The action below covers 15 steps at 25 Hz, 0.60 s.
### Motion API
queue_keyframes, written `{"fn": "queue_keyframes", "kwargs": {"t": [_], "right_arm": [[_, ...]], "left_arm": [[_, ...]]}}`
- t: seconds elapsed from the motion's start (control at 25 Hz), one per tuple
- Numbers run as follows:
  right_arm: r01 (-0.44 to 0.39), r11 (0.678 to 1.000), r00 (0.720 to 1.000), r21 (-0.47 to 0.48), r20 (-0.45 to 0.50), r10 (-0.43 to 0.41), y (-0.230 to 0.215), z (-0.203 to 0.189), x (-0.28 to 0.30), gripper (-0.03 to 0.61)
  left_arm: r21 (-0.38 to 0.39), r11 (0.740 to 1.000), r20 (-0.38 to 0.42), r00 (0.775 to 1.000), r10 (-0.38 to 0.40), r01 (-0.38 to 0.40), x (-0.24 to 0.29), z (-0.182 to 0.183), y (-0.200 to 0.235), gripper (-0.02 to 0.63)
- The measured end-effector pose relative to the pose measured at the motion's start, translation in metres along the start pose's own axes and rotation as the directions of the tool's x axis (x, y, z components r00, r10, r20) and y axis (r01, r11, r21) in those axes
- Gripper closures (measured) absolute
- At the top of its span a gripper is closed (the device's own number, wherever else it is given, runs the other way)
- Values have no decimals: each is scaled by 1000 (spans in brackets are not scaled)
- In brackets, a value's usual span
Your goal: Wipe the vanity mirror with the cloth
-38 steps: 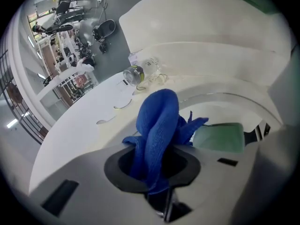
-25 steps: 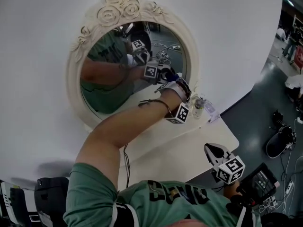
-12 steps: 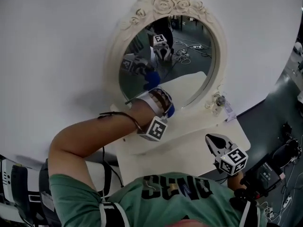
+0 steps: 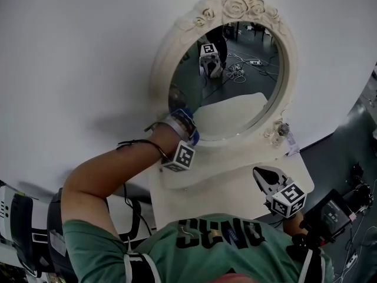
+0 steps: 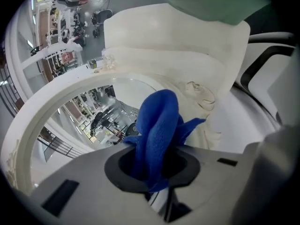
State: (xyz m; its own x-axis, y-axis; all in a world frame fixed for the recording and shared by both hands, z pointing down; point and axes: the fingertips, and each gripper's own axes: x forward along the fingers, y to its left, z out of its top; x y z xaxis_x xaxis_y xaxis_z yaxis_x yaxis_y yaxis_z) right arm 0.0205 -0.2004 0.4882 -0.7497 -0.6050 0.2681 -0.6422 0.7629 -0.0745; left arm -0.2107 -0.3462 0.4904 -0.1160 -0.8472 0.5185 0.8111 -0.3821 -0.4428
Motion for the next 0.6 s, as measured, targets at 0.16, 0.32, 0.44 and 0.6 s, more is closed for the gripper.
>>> {"fn": "queue_keyframes", "kwargs": {"t": [0.16,0.32,0.44,0.6], "right_arm": [[33,999,999,9,-4,-33,-10,-2,-9,571],[61,998,998,33,-6,-61,-19,-10,-18,571],[71,996,997,44,-11,-71,-24,-16,-23,571],[97,993,995,63,-15,-97,-36,-25,-35,571]], "left_arm": [[28,1000,8,1000,-10,10,13,10,-1,535],[29,999,46,998,-31,29,23,24,4,532],[31,999,75,997,-31,29,30,38,17,529],[53,998,112,994,-20,14,43,63,45,528]]}}
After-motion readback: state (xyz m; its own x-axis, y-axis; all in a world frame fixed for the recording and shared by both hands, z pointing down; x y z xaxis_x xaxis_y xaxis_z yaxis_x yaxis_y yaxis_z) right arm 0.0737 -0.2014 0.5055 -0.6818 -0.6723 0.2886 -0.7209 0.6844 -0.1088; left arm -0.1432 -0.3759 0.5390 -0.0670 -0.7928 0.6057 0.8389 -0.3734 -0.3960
